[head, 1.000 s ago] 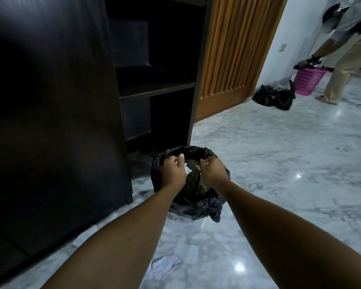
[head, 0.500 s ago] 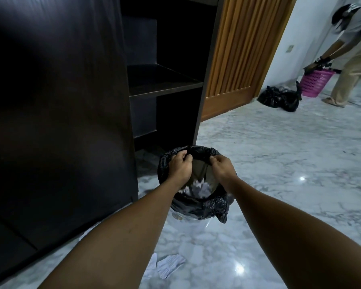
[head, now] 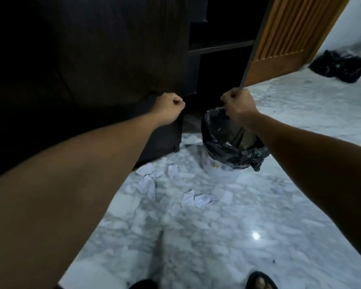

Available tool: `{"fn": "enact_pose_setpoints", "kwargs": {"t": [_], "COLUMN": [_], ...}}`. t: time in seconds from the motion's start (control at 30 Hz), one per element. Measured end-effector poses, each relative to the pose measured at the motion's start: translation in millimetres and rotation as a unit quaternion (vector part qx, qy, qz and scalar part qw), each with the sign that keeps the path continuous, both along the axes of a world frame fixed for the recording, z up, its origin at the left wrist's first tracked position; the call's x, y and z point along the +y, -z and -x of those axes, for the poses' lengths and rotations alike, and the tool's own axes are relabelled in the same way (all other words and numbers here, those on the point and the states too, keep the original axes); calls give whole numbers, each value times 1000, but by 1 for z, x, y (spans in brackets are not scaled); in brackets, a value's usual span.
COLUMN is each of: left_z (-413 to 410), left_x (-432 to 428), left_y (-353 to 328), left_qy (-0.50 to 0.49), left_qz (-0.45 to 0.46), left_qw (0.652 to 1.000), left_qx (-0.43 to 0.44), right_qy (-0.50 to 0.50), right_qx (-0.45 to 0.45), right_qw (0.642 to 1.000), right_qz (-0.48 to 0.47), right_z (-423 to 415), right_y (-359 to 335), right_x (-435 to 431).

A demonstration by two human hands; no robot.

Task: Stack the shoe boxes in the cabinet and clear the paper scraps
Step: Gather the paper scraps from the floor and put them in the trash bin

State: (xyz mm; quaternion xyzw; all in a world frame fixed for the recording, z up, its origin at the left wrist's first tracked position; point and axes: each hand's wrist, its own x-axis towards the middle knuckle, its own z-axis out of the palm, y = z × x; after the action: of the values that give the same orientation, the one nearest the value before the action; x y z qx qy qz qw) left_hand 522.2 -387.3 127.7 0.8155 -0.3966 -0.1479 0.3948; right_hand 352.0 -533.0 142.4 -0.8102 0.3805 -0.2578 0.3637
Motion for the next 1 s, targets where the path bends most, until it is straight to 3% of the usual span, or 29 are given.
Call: {"fn": "enact_pose_setpoints", "kwargs": {"t": [0.2, 0.33, 0.47, 0.57, 0.83, 1.0], "left_z": [-16, 15, 109, 158, 122, 61], "left_x": [136, 219, 272, 272, 230, 188], "left_y": [74, 173, 263, 306, 338, 350], "left_qy": [-92, -173, -257, -269, -163, -54], "left_qz": [-64, -169, -305, -324, -222, -210], "left_qw": [993, 970, 917, 906, 951, 959], "left_qx": [23, 33, 15, 34, -140, -185], "right_qy": [-22, -32, -21, -37, -9, -14], "right_qx": [-6, 86, 175, 262, 308, 297], "right_qw": [998, 993, 982, 964, 950, 950], "right_qz": [-65, -73, -76, -35, 43, 97], "right_z": [-30, -18, 20, 43, 32, 20], "right_y": [48, 134, 233, 296, 343, 356], "right_x": [86, 132, 171, 185, 177, 161]}}
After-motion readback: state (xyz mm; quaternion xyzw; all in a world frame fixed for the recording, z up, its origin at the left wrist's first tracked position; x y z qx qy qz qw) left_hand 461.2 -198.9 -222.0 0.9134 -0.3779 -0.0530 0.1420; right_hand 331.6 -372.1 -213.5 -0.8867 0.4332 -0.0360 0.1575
